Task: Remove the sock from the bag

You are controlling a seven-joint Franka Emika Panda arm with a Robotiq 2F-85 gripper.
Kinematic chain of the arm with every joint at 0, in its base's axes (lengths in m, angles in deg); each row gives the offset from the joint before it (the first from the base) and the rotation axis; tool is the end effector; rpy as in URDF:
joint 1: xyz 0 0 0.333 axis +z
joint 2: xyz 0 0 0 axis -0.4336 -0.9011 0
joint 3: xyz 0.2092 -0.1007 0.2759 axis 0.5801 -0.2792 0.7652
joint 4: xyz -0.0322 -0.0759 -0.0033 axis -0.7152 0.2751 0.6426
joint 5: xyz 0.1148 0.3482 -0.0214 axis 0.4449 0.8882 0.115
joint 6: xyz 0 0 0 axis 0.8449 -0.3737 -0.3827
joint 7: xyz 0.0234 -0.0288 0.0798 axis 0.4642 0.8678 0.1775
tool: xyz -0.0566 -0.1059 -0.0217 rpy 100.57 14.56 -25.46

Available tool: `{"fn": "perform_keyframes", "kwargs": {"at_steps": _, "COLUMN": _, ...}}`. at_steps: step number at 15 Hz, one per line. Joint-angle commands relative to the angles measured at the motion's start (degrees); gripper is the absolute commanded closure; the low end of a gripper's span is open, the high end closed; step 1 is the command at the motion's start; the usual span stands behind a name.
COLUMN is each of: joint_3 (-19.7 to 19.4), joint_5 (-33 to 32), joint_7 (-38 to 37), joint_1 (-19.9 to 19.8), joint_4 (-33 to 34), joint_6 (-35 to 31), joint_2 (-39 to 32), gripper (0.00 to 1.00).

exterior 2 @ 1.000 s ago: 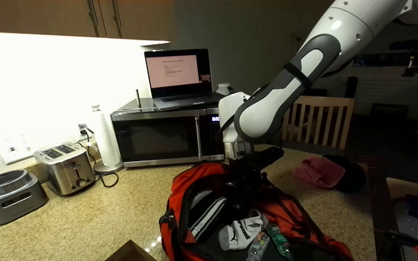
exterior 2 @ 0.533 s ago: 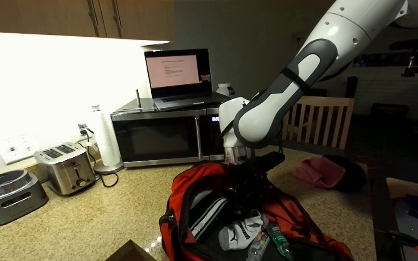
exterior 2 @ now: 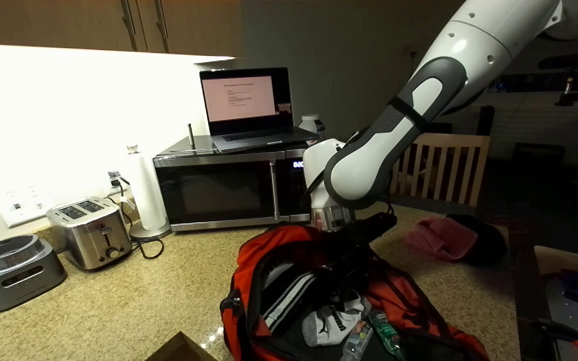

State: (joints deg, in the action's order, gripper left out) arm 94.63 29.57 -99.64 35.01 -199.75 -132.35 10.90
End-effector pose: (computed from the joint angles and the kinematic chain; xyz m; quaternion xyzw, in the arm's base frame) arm 0.5464 0.1783 0.2261 -0.9811 0.0810 0.1649 0.0601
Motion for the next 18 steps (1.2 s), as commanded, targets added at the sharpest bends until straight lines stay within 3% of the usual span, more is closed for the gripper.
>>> {"fn": "perform_keyframes", "kwargs": {"at_steps": 1, "joint_3": -0.1, "joint_5": 0.5, "joint_7": 2.9, "joint_1": 0.0, "joint_4": -1.4, "joint_6": 1.8, "joint_2": 0.8, "gripper": 0.00}}
{"fn": "perform_keyframes", "kwargs": {"at_steps": 12, "joint_3": -0.4, "joint_5": -1.6, "joint_7": 6.7, "joint_1": 0.6, "joint_4": -1.2, "joint_6": 2.6, "joint_2": -0.6, "gripper": 0.00}}
{"fn": "perform_keyframes", "kwargs": {"at_steps": 13, "joint_3": -0.5, "joint_5": -2.0, "joint_7": 6.7, "joint_1": 0.7, "joint_4": -1.2, "joint_6": 2.4, "joint_2": -0.7, "gripper": 0.25}}
{"fn": "perform_keyframes", "kwargs": {"at_steps": 15, "joint_3": -0.6, "joint_5": -2.8, "joint_7": 6.8, "joint_1": 0.9, "joint_4": -1.3, "joint_6": 2.0, "joint_2": -0.9, "gripper": 0.32}}
{"fn": "perform_keyframes", "kwargs": {"at_steps": 18, "joint_3": -0.6, "joint_5": -3.4, "joint_7": 6.8, "joint_1": 0.9, "joint_4": -1.3, "joint_6": 1.4, "joint_2": -0.9, "gripper": 0.53}}
